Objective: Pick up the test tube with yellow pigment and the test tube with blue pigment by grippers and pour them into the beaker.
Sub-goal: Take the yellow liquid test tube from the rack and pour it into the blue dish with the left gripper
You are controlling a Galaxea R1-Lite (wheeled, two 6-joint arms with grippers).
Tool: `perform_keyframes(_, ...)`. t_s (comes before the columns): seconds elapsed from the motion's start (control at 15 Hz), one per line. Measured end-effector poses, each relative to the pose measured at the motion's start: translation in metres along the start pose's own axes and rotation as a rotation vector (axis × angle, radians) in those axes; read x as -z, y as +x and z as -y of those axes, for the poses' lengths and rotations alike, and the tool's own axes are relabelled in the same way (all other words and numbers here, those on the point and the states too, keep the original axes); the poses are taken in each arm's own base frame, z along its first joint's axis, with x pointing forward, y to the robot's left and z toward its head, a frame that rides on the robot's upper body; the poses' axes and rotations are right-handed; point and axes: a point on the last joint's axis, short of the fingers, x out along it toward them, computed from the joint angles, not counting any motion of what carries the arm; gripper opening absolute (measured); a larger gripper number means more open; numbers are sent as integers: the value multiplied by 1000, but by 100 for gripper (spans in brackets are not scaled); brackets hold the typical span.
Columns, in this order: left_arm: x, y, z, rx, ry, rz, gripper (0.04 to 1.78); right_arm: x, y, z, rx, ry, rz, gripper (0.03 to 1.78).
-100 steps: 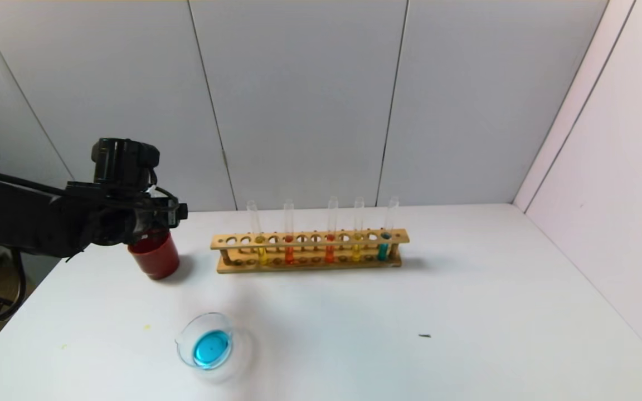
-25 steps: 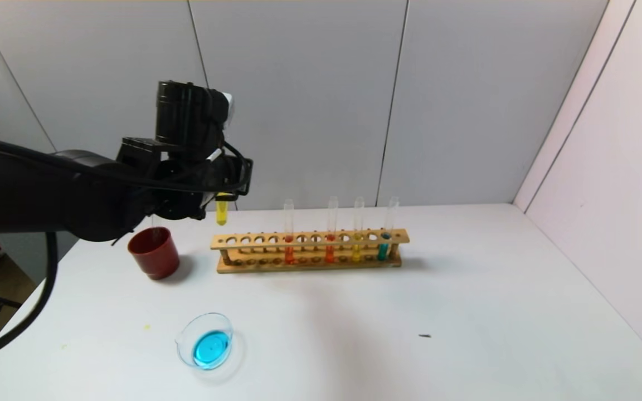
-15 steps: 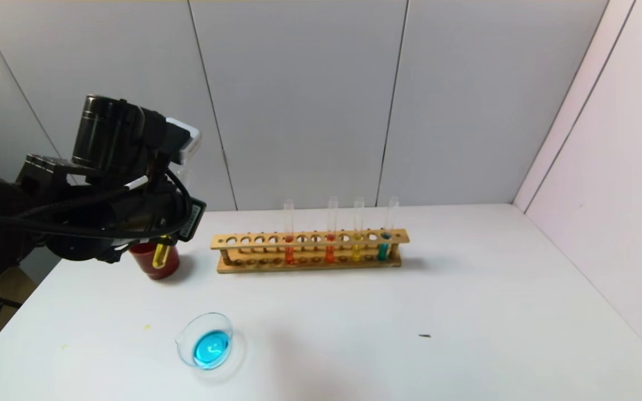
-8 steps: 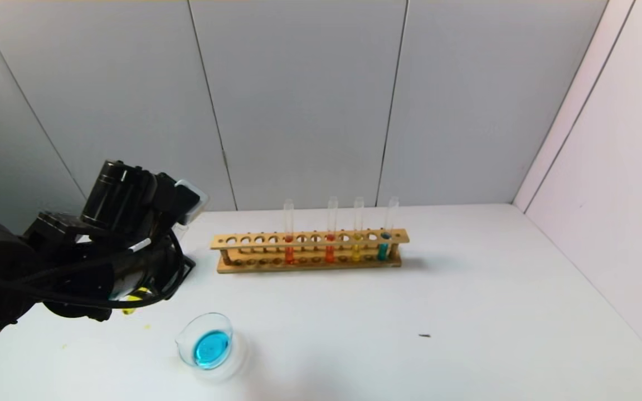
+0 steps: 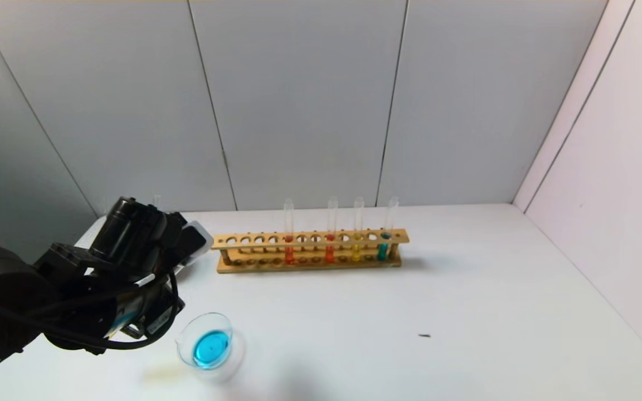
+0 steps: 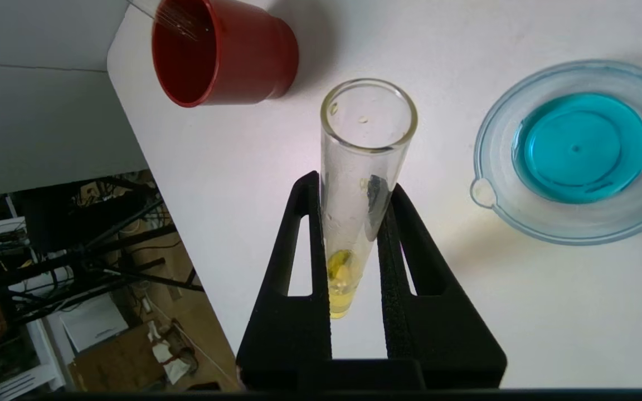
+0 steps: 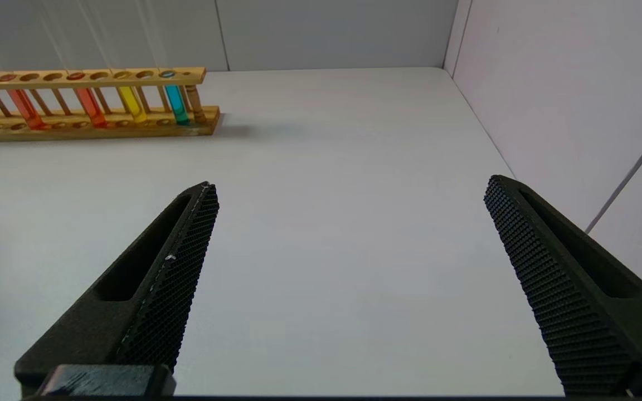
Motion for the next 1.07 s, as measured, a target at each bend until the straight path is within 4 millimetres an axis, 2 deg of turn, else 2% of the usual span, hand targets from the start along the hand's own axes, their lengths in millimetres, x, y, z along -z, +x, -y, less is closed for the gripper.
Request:
perform_keyframes(0.33,6,8,13,24,110,-94,30,0,0,0,0,0,0,174)
perform_keyframes(0.73,11,15,41,56,265,-190,30,0,0,0,0,0,0,174)
perform_keyframes(1.07,16,19,53,89,333,-241,30,0,0,0,0,0,0,174)
